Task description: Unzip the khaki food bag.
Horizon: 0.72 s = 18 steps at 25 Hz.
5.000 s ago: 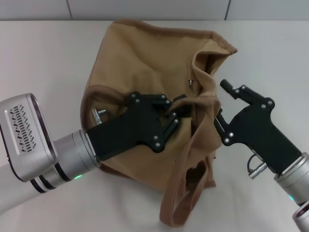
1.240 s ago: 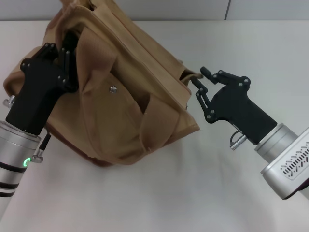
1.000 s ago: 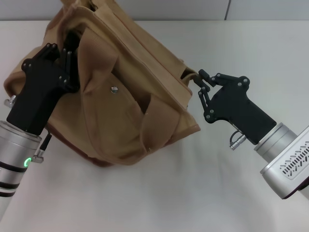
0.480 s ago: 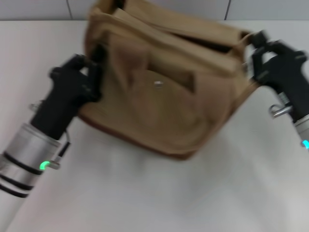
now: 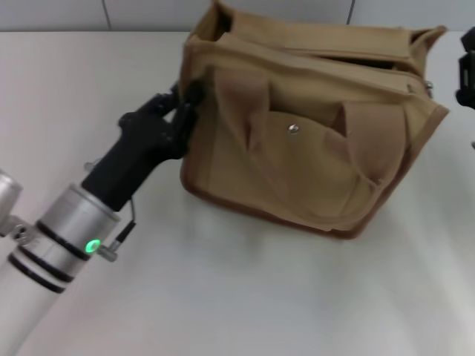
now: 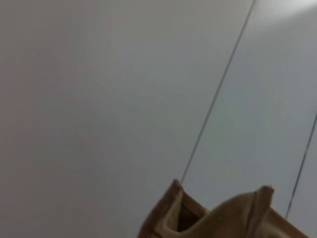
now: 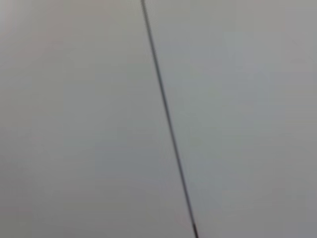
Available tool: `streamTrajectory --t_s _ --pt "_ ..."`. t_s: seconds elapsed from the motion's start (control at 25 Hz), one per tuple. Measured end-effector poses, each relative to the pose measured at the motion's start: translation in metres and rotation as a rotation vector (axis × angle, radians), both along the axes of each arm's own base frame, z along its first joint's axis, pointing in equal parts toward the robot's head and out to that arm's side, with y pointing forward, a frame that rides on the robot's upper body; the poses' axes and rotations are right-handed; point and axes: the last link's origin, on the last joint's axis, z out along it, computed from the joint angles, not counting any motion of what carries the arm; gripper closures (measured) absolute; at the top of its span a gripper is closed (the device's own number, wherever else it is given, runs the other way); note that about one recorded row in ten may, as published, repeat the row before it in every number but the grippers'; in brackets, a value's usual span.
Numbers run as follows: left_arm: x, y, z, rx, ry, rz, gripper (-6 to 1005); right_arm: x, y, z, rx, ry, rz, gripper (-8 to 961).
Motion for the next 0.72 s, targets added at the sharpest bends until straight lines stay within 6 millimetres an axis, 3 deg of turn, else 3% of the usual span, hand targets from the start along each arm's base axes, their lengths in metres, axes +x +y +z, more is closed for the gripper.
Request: streamTrajectory --t_s 0.08,0.16,0.28,0.32,0.4,0.56,0.72 --pt "-0.006 -0.002 0.007 0.026 -0.008 0.005 922 0.004 -0.005 0.004 0.007 0.019 0.001 876" --pt "-0.015 -0.007 0.022 0.078 -0.020 -0.004 852 0.010 -0.015 0.012 0.018 0.064 0.021 872" --pt "-0.028 -0.021 0.057 0.147 -0.018 -0.111 747 0.017 -0.030 0.024 -0.011 0.106 0.092 690" --pt "-0.028 -0.021 0.057 0.147 -0.018 -0.111 709 0.017 -0.037 0.027 -0.051 0.106 0.147 644" --pt "-0.032 -0.027 0.076 0.125 0.012 -0.203 634 0.015 -0.049 0.034 -0.138 0.091 0.257 551" --pt "-0.043 -0.032 0.111 -0.103 0.093 -0.342 472 0.009 -0.073 0.048 -0.379 -0.025 0.490 392" --pt "-0.042 -0.034 0.109 -0.344 0.248 -0.478 280 -0.001 -0.090 0.046 -0.725 -0.168 0.739 259"
